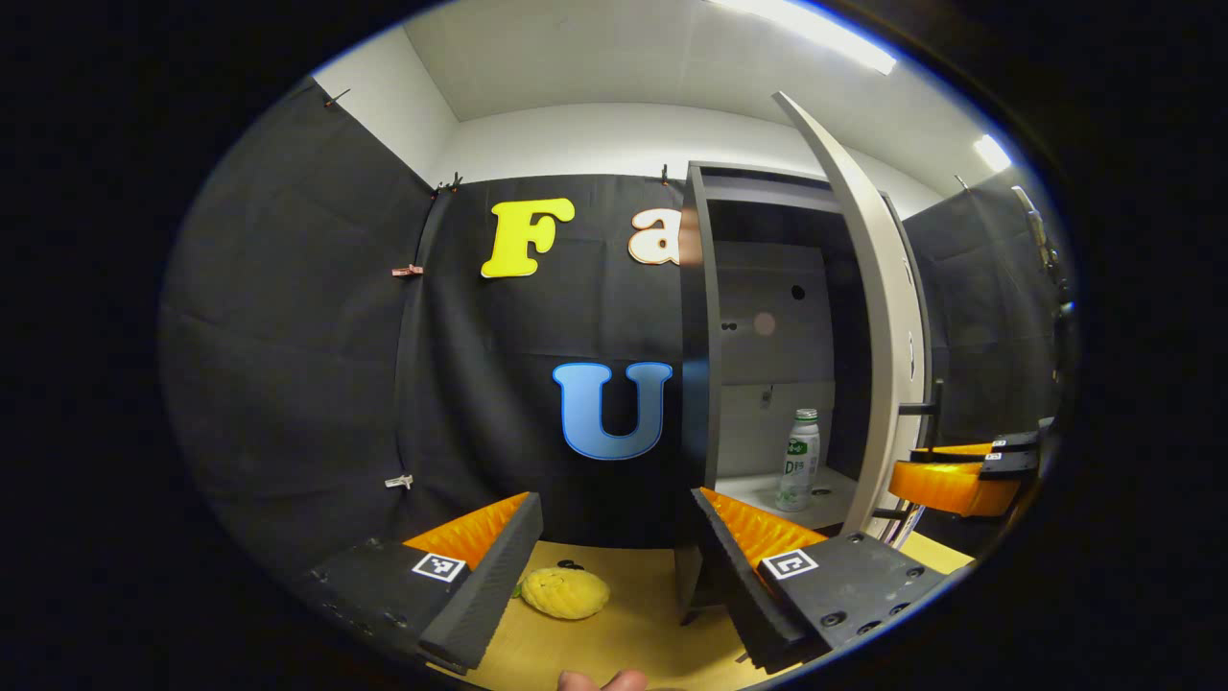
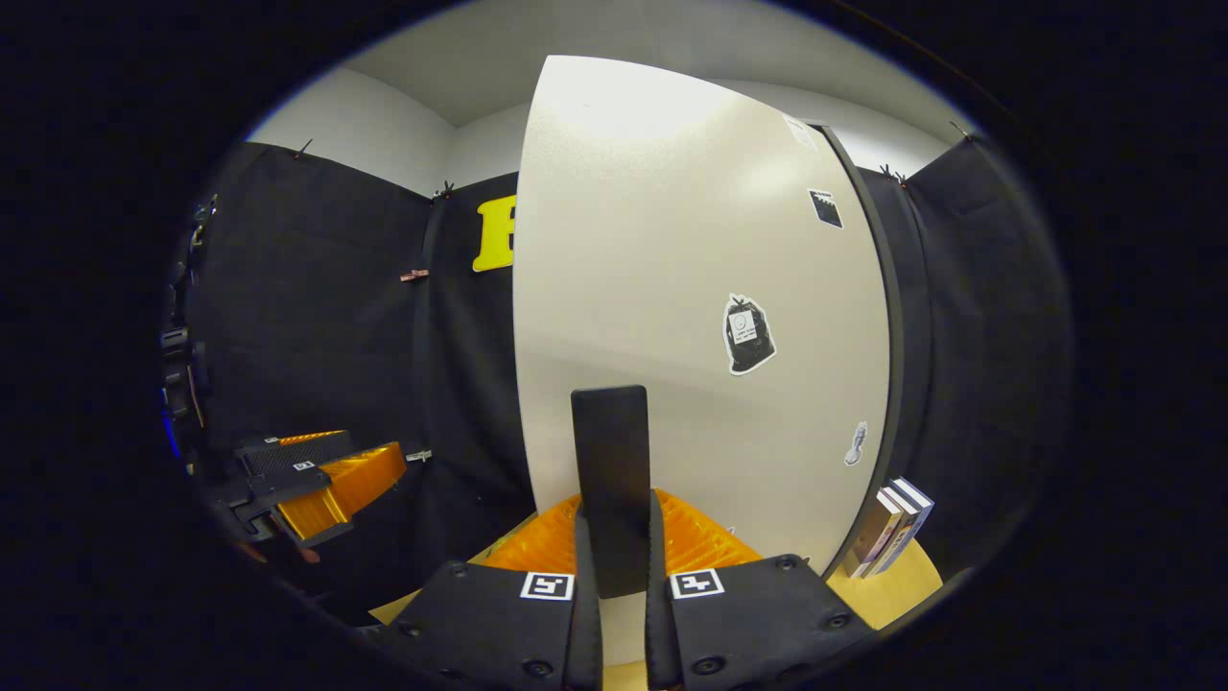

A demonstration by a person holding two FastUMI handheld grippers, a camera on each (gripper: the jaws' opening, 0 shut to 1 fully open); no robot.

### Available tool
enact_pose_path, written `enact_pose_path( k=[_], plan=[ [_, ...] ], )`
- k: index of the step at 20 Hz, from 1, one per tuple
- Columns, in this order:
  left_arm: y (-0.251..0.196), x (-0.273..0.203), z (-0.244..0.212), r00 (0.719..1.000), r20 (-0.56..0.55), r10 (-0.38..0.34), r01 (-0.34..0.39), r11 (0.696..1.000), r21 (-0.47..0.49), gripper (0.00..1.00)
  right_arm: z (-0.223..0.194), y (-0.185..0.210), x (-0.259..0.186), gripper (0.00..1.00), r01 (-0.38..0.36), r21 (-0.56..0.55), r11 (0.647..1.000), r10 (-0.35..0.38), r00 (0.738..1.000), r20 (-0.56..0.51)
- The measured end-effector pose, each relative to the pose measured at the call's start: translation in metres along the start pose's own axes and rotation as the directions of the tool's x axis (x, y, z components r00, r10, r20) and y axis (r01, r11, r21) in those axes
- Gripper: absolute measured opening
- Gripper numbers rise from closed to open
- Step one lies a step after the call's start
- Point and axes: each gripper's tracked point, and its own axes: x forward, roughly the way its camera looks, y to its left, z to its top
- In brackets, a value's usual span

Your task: Open the cabinet door with the right hand, grasp the bottle in the cabinet with the left hand and place it on the coaster, then close the cabinet door with the right hand.

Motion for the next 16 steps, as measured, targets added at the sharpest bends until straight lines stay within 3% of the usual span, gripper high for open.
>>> enact_pose_path(
  k=[6,16],
  plan=[
    [-0.024,0.001,0.002,0.999,0.000,-0.040,0.040,0.999,0.000,0.96,0.003,-0.026,-0.039,0.21,0.037,0.010,0.999,-0.037,0.999,0.003],
    [-0.085,0.020,0.006,0.988,0.004,-0.155,0.155,0.988,-0.009,0.96,0.016,-0.089,-0.090,0.20,0.200,0.027,0.980,-0.201,0.978,0.057]
  ],
)
